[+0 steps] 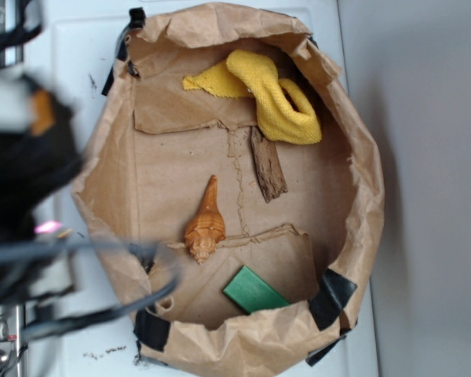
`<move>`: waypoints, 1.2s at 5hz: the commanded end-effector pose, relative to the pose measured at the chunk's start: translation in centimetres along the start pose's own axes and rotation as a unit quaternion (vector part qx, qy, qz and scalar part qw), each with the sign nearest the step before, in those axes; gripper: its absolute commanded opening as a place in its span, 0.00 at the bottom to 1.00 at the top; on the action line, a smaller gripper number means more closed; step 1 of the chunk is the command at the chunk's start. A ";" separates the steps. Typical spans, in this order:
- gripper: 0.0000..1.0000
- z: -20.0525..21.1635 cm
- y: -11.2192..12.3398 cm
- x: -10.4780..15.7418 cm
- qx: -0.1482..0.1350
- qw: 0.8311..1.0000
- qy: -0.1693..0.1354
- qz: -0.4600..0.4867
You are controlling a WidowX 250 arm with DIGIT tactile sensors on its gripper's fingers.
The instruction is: Grab the shell.
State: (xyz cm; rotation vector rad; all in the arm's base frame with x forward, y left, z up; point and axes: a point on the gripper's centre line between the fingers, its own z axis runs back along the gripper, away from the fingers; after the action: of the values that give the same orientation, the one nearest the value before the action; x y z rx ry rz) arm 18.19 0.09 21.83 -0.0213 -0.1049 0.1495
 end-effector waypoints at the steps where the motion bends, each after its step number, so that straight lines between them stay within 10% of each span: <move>1: 1.00 -1.2 3.5 5.7 -0.045 0.989 -0.066 0.121; 5: 1.00 -5.8 2.9 5.9 -0.046 0.989 -0.063 0.123; 6: 1.00 -9.4 2.1 6.9 0.002 0.990 -0.049 0.134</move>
State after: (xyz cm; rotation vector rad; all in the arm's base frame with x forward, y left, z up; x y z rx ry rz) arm 25.42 2.71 12.04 -0.0252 -0.1575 0.4225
